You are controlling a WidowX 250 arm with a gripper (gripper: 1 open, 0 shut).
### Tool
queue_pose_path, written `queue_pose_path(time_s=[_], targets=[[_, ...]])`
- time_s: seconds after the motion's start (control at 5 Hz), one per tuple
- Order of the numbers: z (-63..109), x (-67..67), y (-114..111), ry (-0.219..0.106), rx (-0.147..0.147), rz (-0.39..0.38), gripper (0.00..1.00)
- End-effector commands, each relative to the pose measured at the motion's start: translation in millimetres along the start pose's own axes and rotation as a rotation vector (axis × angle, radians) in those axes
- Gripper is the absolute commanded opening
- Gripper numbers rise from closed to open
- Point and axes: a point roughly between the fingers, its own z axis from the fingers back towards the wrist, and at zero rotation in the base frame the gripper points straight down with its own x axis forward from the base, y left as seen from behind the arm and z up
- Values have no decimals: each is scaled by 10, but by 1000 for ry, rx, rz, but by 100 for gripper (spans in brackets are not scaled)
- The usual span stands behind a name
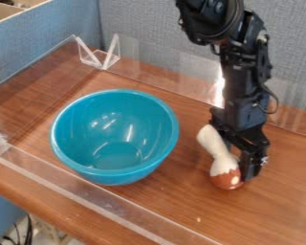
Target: Remove the mushroom from inside the blue bowl and put it on the table
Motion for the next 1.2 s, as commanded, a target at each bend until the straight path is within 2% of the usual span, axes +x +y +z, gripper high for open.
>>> queue_pose_path(time_s=[0.0, 0.4, 0.8, 1.0], targets=[[48, 3, 116, -19, 16, 30, 100], [233, 6, 114, -9, 19, 1, 100], [374, -205, 93, -1, 14, -119, 100], [427, -282, 65, 3, 9, -184, 0]])
